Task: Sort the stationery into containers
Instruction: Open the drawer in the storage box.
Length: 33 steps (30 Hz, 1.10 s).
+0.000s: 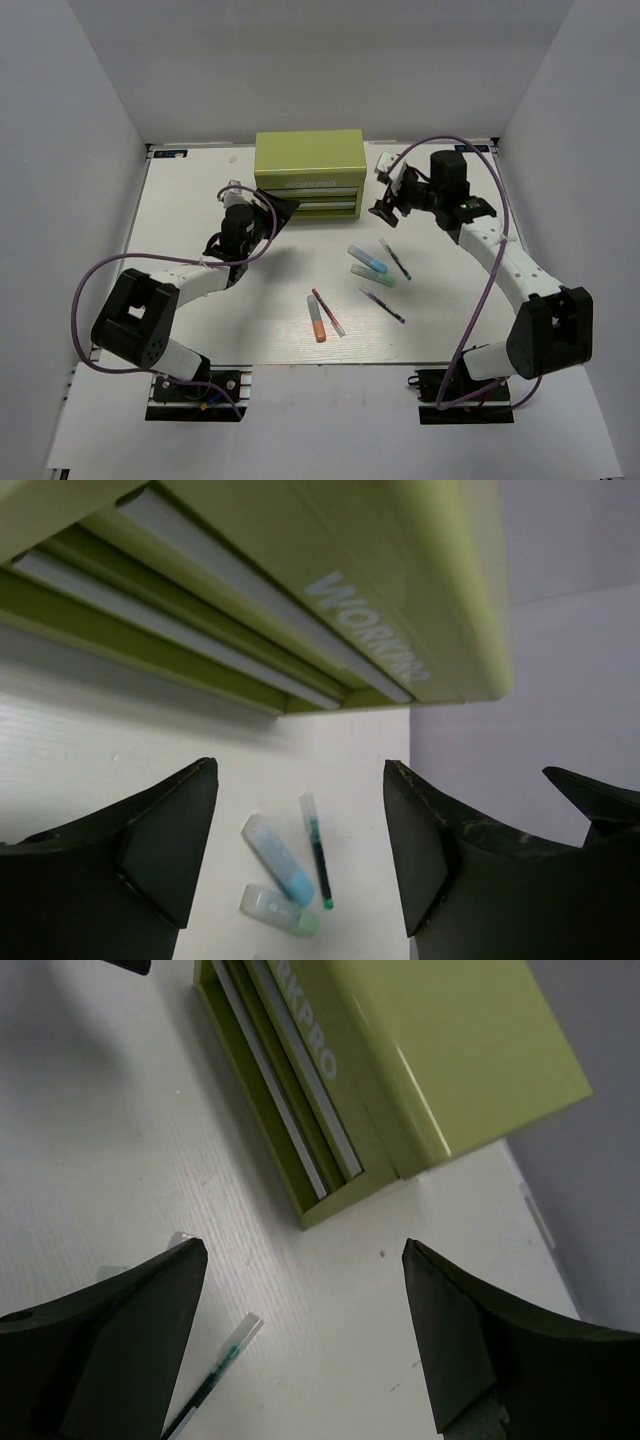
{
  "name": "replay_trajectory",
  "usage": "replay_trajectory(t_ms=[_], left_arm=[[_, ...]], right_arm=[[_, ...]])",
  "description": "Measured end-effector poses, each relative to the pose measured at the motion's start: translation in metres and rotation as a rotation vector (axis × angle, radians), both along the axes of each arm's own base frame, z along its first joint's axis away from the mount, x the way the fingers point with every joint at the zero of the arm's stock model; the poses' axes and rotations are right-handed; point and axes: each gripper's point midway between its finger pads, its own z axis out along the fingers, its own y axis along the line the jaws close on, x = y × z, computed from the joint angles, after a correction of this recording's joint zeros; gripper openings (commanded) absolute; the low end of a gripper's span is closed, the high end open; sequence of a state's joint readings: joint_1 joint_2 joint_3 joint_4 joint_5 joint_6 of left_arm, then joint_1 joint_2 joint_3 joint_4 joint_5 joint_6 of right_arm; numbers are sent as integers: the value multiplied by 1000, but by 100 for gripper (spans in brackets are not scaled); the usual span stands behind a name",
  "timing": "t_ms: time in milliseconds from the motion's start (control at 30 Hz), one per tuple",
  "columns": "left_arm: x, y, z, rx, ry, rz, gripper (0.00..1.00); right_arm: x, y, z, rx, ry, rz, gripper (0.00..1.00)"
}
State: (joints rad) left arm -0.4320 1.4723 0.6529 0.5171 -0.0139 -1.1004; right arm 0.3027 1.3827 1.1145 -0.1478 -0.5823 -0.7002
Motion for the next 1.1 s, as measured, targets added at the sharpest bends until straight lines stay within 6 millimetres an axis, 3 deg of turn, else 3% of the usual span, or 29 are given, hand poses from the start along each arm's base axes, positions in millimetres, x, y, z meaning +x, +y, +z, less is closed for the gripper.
replay_trajectory(t_ms=[133, 333, 533, 833, 1100], left_arm=[[12, -2, 4, -41, -38, 53, 68], [29, -6, -18, -67, -18, 112, 66], [42, -9, -31, -116, -13, 153, 66], [64, -22, -11, -187, -79, 157, 66], [66, -29, -18, -213, -69, 151, 62]], right_arm=[[14, 26, 12, -12, -65, 25, 86], [45, 58, 29, -39, -170, 24, 84], [65, 77, 19, -93, -218, 30, 84], [86, 86, 2, -150, -208, 32, 82], [88, 85, -15, -177, -166, 30, 75]])
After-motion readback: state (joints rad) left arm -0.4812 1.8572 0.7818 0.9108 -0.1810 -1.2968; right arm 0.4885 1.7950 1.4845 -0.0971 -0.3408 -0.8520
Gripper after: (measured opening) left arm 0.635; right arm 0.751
